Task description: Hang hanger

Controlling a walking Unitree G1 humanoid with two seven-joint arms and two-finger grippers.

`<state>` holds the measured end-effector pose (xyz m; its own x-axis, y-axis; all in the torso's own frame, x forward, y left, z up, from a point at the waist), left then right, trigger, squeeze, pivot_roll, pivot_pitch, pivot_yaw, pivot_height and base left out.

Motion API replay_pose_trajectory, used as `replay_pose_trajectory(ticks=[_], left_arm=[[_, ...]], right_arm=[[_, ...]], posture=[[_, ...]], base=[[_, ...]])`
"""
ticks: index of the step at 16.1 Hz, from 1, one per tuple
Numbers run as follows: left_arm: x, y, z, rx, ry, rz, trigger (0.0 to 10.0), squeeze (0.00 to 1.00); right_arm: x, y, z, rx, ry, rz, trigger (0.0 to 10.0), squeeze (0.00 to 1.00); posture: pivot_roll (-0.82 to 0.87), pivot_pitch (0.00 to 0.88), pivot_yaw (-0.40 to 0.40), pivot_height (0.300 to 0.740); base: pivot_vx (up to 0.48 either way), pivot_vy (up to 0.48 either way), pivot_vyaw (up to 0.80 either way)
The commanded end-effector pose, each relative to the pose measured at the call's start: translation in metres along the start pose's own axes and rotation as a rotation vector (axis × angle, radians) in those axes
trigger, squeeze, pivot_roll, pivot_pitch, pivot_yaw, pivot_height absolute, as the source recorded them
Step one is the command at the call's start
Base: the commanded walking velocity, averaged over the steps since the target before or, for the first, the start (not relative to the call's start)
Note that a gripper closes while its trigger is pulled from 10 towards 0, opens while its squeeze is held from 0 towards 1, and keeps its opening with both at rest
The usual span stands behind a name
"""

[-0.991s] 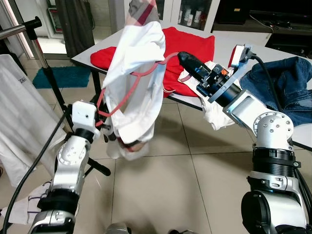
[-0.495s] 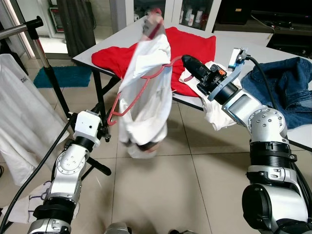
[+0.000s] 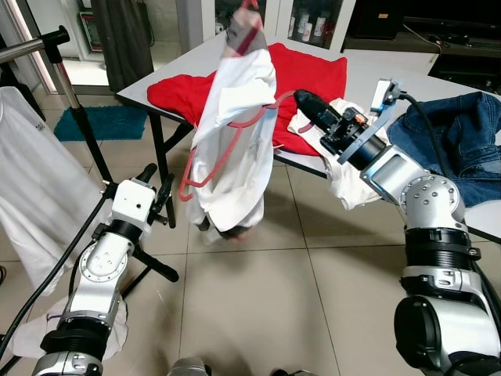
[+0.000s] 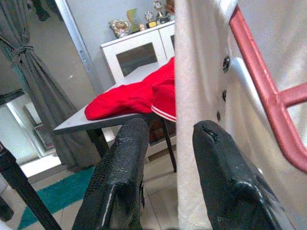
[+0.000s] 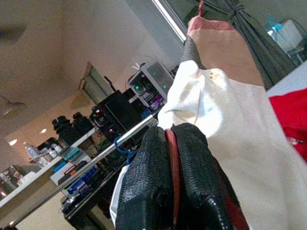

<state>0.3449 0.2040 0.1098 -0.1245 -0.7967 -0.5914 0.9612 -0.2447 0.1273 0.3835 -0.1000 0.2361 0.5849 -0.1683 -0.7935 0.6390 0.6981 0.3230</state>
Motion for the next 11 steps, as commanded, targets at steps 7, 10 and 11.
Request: replay_pose_trajectory(ticks=[7, 10, 11], left_arm=[[-0.007, -0.004, 0.001, 0.020, 0.040, 0.012, 10.0, 0.00], [-0.008, 0.001, 0.016, 0.087, 0.066, -0.004, 10.0, 0.00], [-0.007, 0.002, 0.019, 0.098, 0.074, -0.017, 10.0, 0.00]], right_arm=[[-0.007, -0.004, -0.009, -0.088, -0.198, 0.071, 0.0, 0.06], [-0.017, -0.001, -0.019, -0.117, -0.224, 0.117, 0.0, 0.05], [-0.019, 0.001, -0.019, -0.117, -0.226, 0.127, 0.0, 0.05]], posture=[[0.12, 0.000, -0.055, 0.740], [0.12, 0.000, -0.056, 0.740], [0.12, 0.000, -0.056, 0.740]], base=[[0.000, 0.000, 0.00], [0.000, 0.000, 0.00], [0.000, 0.000, 0.00]])
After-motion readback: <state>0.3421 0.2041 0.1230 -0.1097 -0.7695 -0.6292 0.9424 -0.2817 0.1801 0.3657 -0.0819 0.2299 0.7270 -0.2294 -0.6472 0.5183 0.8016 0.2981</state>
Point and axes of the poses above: a point about 5 cm out from each wrist's last joint towards the gripper, its own y axis pointing out of the wrist towards the gripper, its own z axis along the axis of the wrist's last joint, x = y × z, the point moved 5 cm from there along y, pointing out of the wrist towards the gripper, and after that the axes turned 14 degrees about y, right-handed, at the moved point
